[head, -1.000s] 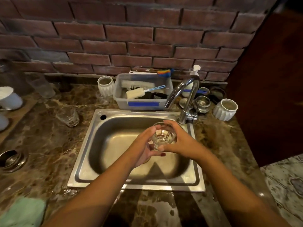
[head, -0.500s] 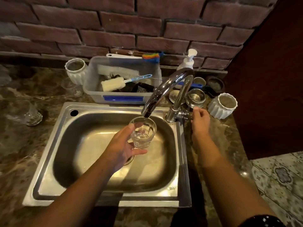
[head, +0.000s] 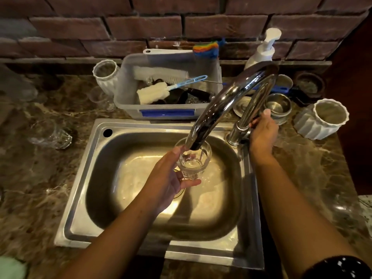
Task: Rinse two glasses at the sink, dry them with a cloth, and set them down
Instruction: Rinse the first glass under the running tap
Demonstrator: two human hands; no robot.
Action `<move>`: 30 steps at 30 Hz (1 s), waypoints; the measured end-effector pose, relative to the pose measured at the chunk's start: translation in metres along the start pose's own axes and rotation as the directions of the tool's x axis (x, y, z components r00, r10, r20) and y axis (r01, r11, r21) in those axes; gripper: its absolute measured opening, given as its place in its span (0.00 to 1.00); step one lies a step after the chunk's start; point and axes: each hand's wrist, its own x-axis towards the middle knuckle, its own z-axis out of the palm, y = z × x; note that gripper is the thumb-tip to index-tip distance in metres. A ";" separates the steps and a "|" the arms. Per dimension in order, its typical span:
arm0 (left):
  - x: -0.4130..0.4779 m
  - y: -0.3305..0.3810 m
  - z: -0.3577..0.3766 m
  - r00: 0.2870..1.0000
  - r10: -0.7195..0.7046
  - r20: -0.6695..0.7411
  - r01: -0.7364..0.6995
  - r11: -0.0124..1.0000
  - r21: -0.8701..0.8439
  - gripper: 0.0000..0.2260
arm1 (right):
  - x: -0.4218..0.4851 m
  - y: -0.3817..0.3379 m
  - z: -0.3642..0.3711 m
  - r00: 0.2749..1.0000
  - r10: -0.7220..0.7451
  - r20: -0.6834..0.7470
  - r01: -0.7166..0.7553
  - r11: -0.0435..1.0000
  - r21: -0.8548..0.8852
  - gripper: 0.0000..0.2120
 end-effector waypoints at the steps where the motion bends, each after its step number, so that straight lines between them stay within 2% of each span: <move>1: 0.000 0.000 -0.001 1.000 0.003 -0.004 -0.003 1.000 0.000 0.26 | 0.000 -0.001 0.000 1.000 -0.017 -0.016 0.017 1.000 -0.018 0.24; 3: -0.001 -0.002 -0.002 1.000 0.008 -0.003 -0.008 1.000 0.005 0.26 | -0.001 -0.001 0.000 0.998 -0.052 -0.031 0.050 0.997 -0.064 0.25; 11: -0.013 -0.013 -0.014 1.000 -0.006 -0.005 0.005 1.000 -0.026 0.23 | -0.005 -0.006 0.000 0.997 -0.011 -0.075 0.000 0.988 -0.153 0.27; 17: -0.020 -0.012 -0.016 1.000 -0.002 -0.031 0.001 1.000 -0.018 0.22 | -0.006 -0.004 0.000 0.995 0.013 -0.098 -0.028 0.989 -0.148 0.30; 21: -0.020 -0.012 -0.014 0.999 0.003 -0.047 -0.004 1.000 -0.011 0.23 | -0.008 -0.009 0.000 0.991 0.028 -0.128 -0.041 0.994 -0.101 0.26; 28: -0.020 -0.012 -0.012 0.999 0.005 -0.052 -0.006 1.000 -0.008 0.22 | -0.007 -0.012 0.000 0.991 0.052 -0.119 -0.065 0.992 -0.110 0.26; 30: -0.021 -0.013 -0.012 0.998 0.008 -0.057 -0.009 1.000 -0.001 0.23 | -0.009 -0.012 -0.004 0.991 0.108 -0.075 -0.110 0.994 -0.028 0.25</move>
